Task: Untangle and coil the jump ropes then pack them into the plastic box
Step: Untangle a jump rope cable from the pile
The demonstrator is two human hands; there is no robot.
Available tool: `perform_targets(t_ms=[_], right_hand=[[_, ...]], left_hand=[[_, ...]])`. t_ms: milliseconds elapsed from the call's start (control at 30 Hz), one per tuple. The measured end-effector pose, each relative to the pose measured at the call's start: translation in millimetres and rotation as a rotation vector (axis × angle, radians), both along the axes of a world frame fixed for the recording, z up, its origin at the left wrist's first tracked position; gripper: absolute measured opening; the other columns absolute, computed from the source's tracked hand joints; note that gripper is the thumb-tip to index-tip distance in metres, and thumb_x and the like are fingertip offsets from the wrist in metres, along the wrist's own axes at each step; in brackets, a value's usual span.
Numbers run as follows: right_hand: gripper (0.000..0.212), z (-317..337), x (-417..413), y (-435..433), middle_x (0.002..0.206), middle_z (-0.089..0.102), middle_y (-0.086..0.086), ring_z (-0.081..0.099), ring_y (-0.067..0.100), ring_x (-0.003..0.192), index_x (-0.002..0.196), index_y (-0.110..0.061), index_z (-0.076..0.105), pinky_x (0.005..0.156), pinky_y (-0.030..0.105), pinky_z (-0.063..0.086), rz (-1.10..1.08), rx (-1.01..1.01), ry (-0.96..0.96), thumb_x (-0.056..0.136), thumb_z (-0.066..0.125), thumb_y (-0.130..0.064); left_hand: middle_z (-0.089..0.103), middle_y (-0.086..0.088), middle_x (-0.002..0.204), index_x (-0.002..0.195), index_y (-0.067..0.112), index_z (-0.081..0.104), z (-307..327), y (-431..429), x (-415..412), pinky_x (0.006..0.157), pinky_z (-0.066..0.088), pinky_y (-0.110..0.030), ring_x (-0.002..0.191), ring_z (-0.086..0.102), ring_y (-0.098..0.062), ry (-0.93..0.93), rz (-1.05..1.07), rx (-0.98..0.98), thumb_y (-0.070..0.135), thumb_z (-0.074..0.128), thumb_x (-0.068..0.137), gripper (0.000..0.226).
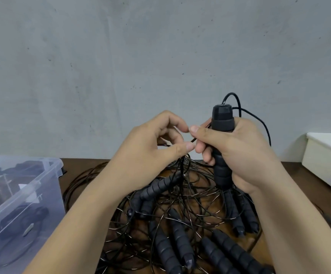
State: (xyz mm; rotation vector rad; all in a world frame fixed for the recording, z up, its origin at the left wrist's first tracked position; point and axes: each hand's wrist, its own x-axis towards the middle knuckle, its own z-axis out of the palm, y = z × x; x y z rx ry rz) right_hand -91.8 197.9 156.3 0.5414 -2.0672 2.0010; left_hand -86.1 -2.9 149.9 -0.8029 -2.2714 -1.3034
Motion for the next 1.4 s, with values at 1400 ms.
perform_targets(t_ms=[1400], right_hand=[[0.017, 8.1, 10.1, -0.7, 0.068, 0.068, 0.01, 0.056, 0.016, 0.053, 0.086, -0.003, 0.067, 0.048, 0.025, 0.044, 0.063, -0.121, -0.031, 0.097, 0.074, -0.014]], left_hand=[[0.069, 0.004, 0.086, 0.094, 0.026, 0.066, -11.9, 25.7, 1.8, 0.06, 0.046, -0.024, 0.062, 0.062, -0.01, -0.043, 0.068, 0.168, 0.028, 0.081, 0.092, 0.016]])
